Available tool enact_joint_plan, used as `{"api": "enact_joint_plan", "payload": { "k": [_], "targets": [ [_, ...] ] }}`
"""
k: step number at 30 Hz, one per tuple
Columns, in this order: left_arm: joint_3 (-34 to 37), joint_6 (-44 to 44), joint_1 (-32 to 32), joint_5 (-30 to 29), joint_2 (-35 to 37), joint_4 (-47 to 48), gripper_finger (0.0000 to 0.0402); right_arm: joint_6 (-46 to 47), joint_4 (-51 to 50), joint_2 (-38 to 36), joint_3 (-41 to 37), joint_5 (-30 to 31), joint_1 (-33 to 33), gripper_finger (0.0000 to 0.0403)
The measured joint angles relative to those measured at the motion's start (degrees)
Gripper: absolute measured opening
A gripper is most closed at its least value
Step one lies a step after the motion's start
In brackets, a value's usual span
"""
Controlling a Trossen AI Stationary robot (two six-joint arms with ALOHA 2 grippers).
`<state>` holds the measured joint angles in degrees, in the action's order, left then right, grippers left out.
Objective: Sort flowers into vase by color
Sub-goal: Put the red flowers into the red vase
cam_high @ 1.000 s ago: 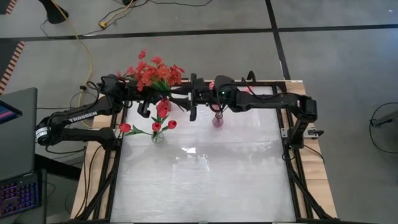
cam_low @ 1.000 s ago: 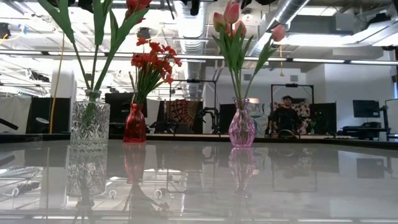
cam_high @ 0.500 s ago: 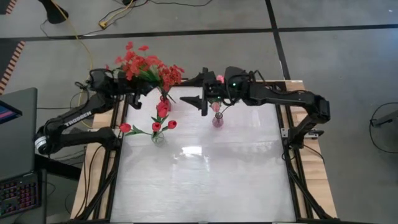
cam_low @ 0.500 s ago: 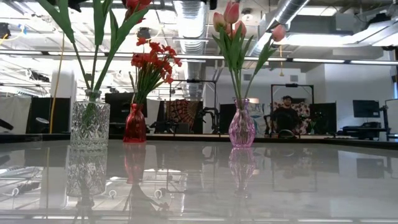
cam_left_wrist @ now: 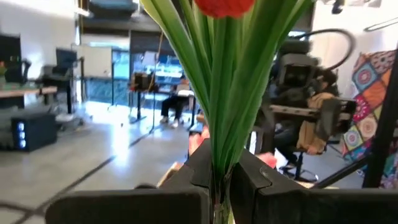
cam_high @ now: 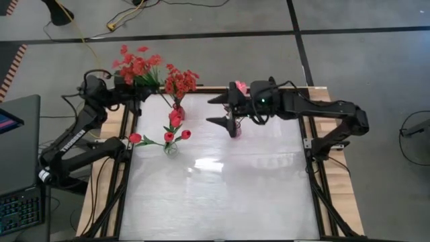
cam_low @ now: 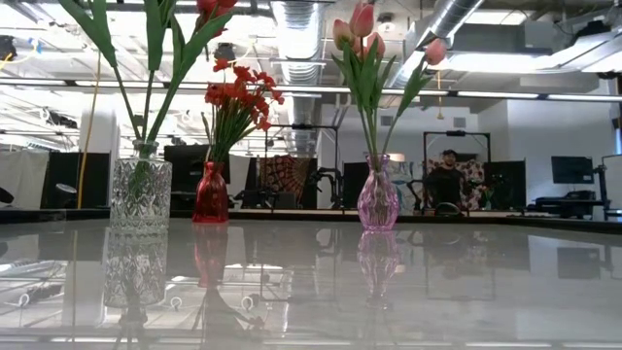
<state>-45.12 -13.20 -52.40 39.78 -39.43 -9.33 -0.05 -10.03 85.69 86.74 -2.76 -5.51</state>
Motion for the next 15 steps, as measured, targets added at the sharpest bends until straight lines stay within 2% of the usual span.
{"api": "enact_joint_plan", "payload": {
  "k": [6, 10, 15],
  "targets": [
    [0.0, 1.8, -0.4, -0.3, 0.1, 5.5, 0.001, -0.5, -9.3, -0.8, 0.0, 6.5, 4.7, 0.0341],
    [0.0, 5.5, -0.4, -3.8, 0.1, 10.7, 0.001, 0.2, -17.2, -1.0, -0.3, 11.9, 8.5, 0.0341],
    [0.0, 10.9, -0.4, -9.1, 0.1, 17.9, 0.001, 0.4, -17.1, -2.8, -6.1, 22.2, 14.5, 0.0341]
  ]
}}
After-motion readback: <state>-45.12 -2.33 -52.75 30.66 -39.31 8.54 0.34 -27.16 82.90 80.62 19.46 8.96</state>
